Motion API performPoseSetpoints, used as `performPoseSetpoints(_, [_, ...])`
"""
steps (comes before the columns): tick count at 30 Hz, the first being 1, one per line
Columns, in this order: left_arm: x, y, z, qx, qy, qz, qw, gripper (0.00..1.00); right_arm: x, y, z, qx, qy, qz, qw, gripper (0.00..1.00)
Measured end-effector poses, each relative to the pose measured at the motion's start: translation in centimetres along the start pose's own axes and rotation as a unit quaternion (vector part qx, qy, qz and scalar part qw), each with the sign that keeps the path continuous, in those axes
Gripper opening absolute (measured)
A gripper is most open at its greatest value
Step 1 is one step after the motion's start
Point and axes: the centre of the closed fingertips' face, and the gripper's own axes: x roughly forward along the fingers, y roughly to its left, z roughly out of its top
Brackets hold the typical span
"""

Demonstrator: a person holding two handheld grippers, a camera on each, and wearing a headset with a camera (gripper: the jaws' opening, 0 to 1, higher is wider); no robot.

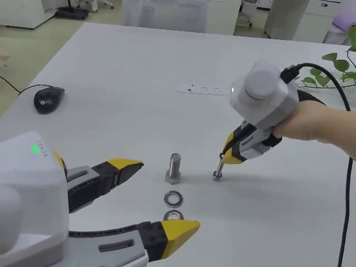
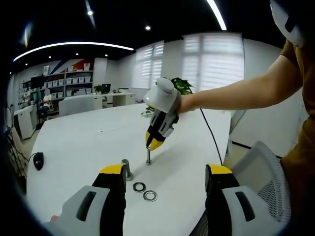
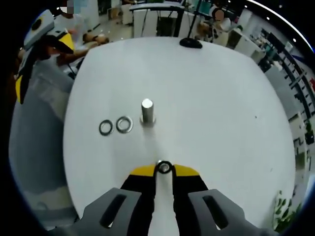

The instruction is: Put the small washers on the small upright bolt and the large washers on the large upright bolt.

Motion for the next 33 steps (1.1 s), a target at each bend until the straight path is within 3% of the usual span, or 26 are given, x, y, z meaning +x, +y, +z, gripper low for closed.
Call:
performPoseSetpoints(27, [-0.2,0.4,-0.4,-0.007,0.006,0.004,1.0000,0.64,4.4,0.0,-1.9,-0.014,0.023,0.013,0.9996,0.13])
performPoseSetpoints(33, [-0.2,0.5,-0.6,-0.010,0.008,0.006,0.9999,0.65,4.5,0.2,-1.9,-0.019,0.021,0.013,0.9995,0.13])
